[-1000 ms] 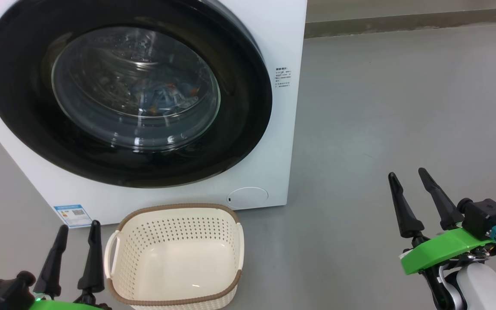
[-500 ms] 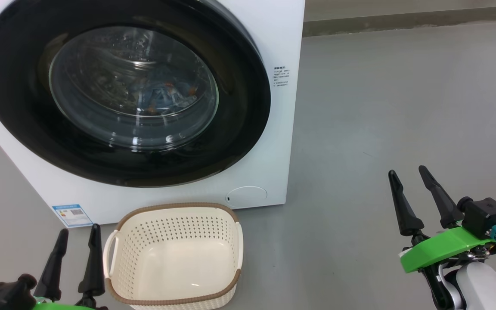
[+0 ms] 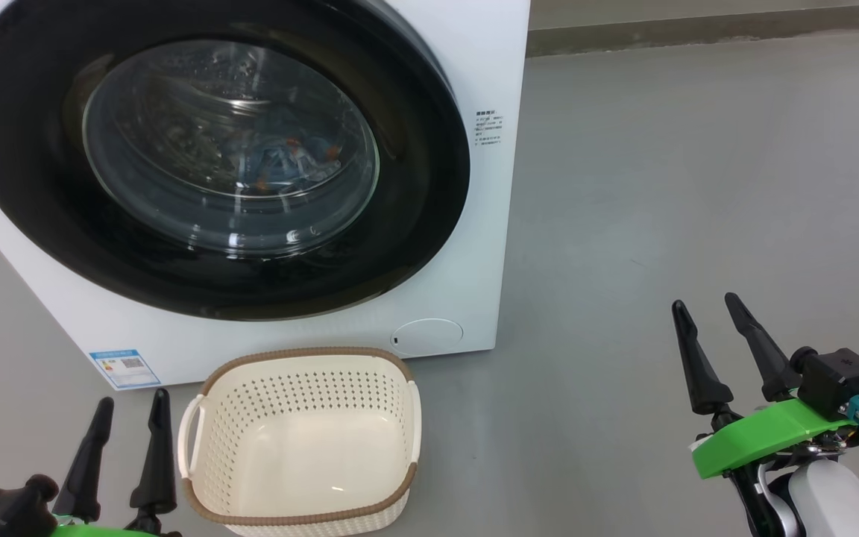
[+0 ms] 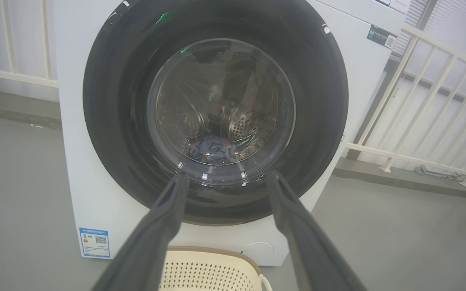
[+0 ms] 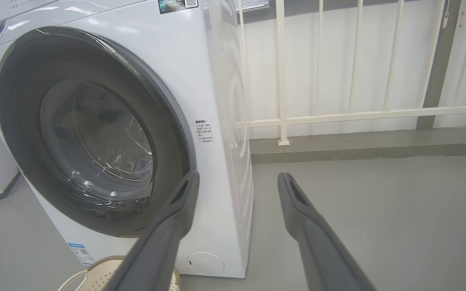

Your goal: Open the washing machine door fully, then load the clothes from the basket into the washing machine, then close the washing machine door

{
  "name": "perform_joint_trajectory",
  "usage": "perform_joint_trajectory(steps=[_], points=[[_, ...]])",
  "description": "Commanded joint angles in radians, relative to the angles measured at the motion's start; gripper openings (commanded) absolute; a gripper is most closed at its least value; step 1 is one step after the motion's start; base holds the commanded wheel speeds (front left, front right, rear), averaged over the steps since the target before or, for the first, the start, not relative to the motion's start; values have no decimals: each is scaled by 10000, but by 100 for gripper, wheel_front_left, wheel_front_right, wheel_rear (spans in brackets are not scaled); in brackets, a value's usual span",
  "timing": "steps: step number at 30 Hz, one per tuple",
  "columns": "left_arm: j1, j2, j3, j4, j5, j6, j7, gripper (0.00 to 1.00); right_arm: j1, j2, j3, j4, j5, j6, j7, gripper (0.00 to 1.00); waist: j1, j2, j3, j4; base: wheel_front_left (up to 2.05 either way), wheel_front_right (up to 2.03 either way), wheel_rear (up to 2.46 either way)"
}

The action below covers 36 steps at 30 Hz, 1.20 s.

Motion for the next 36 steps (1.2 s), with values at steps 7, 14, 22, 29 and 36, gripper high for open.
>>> perform_joint_trajectory(steps=[7,14,22,29,36], points=[[-290,291,334,-293,-116,61,-17,100,-75,4,168,-243,-42,-71,-3,100,0,0,7,-31,0,0,0],[245,-361,-181,555,-49,11,11,0,428,357,42,594,30,6,11,0,0,0,11,-32,0,0,0],[190,-468,-19,549,-694,-15,247,0,463,417,-120,503,816,1,247,0,12,0,0,-3,0,0,0],[125,-561,115,558,-1257,-36,444,0,475,470,-255,438,1502,-4,445,0,1,0,21,22,0,0,0],[57,-668,271,566,-1904,-62,672,0,498,531,-412,357,2289,-8,676,0,1,0,28,51,0,0,0]])
